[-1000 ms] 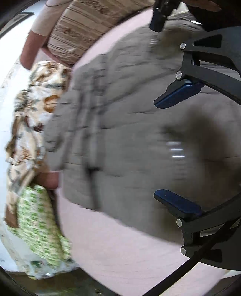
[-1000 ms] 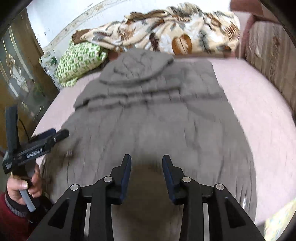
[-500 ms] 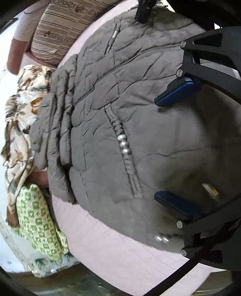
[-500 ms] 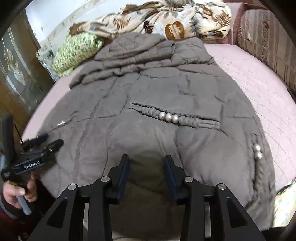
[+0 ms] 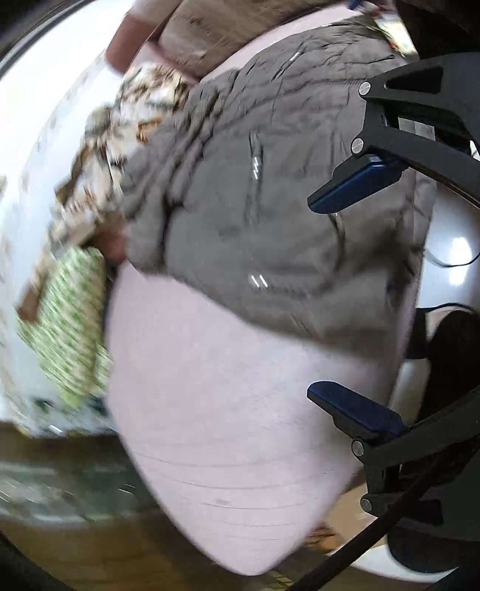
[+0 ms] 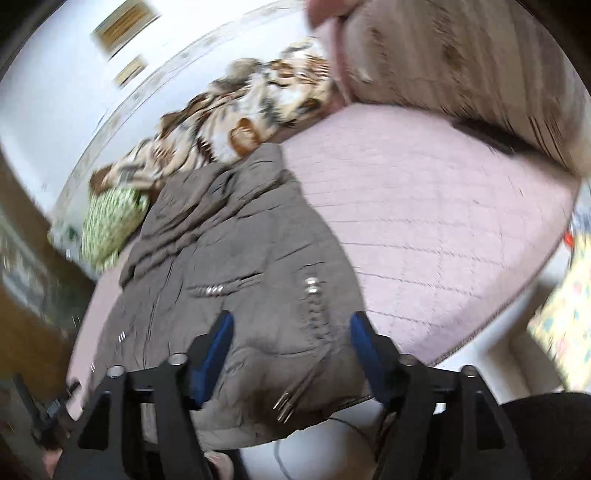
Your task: Fold large clothes
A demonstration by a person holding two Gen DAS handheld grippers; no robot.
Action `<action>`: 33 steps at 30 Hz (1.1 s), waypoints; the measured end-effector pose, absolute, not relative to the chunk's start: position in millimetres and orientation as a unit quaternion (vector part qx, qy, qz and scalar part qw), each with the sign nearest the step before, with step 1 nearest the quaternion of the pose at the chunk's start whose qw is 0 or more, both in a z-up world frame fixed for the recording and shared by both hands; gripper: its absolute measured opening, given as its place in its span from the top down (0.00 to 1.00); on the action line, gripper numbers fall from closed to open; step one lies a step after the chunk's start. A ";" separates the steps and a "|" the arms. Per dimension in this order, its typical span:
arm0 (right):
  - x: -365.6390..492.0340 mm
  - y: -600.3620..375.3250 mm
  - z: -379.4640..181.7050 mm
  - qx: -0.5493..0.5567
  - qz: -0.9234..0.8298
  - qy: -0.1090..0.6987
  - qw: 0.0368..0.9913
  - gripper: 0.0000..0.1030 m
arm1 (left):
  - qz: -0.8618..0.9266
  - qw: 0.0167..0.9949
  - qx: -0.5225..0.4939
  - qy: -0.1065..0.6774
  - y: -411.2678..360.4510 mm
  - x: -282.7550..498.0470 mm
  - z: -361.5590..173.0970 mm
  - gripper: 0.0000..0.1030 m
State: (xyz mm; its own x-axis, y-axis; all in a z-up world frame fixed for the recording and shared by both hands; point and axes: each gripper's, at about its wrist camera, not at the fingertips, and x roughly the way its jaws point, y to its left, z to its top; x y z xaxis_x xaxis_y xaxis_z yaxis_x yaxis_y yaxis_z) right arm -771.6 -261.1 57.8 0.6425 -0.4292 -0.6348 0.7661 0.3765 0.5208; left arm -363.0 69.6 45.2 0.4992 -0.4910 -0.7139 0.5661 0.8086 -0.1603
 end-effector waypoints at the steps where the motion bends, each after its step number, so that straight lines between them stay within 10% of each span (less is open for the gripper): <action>1: -773.2 -264.2 54.9 0.427 -0.372 0.203 0.799 0.28 | -0.299 0.860 0.030 0.413 75.4 -354.6 39.9 0.11; 10: -771.4 -275.8 39.7 0.467 -0.357 0.204 0.783 0.28 | -0.319 0.828 -0.026 0.460 76.0 -338.2 15.5 0.12; 16: -764.6 -276.9 28.4 0.476 -0.346 0.221 0.778 0.25 | -0.367 0.817 0.052 0.441 42.7 -365.7 7.2 0.34; 22: -742.3 -256.7 33.4 0.418 -0.311 0.252 0.815 0.76 | -0.359 0.827 0.074 0.426 32.6 -372.9 4.7 0.35; 24: -740.6 -253.3 33.6 0.398 -0.333 0.261 0.814 0.76 | -0.356 0.828 0.074 0.427 30.7 -370.7 3.9 0.35; 28: -760.8 -256.6 41.2 0.383 -0.406 0.219 0.800 0.71 | -0.352 0.832 0.075 0.423 31.4 -370.3 4.1 0.30; 31: -776.3 -267.5 37.9 0.412 -0.435 0.203 0.774 0.27 | -0.345 0.834 0.070 0.425 32.8 -367.5 2.9 0.24; 33: -779.4 -277.2 23.4 0.454 -0.418 0.214 0.757 0.27 | -0.335 0.836 0.069 0.429 33.8 -365.4 1.1 0.16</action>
